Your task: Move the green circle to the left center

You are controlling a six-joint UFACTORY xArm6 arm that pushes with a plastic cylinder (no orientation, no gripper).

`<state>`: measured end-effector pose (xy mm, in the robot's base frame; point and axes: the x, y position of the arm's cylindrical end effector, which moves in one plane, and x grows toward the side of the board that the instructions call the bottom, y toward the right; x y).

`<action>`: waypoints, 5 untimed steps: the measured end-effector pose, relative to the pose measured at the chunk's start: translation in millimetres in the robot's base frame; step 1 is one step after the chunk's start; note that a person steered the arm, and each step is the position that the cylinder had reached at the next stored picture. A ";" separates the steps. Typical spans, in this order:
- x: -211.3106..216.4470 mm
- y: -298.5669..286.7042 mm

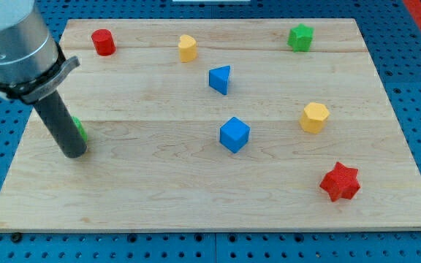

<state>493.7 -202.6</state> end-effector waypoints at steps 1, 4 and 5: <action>-37.7 -4.8; -34.7 -70.9; -48.7 -54.3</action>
